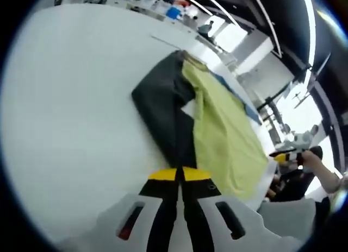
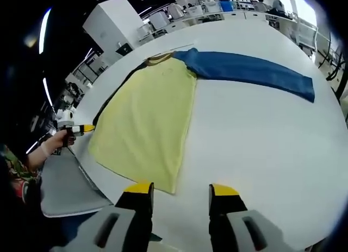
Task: Fold the garment on the visible template until the final outline fits inside the template.
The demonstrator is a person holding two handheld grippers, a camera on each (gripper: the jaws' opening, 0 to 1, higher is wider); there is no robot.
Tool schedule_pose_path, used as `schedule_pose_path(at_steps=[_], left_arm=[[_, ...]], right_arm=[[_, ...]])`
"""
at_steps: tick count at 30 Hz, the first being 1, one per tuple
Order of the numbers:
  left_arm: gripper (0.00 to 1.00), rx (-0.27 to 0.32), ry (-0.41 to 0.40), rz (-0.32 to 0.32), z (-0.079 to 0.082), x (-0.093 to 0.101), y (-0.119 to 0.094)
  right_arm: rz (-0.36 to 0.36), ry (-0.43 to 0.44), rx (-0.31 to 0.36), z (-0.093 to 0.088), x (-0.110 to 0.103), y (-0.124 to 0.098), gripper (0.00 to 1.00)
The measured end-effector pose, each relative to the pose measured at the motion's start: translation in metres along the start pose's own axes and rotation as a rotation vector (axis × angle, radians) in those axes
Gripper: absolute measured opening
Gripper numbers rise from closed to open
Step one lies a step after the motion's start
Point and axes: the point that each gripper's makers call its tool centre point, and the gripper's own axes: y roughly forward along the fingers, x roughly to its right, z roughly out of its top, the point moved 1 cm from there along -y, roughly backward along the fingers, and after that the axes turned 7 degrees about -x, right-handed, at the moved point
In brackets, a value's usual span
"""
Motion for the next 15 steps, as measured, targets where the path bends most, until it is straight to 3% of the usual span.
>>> schedule_pose_path(at_steps=[5, 15], left_arm=[[0.00, 0.023, 0.015, -0.005, 0.003, 0.008, -0.006], [0.00, 0.094, 0.023, 0.003, 0.031, 0.008, -0.029]], right_arm=[[0.003, -0.003, -0.004, -0.001, -0.001, 0.001, 0.38], [0.009, -0.002, -0.001, 0.000, -0.002, 0.002, 0.37]])
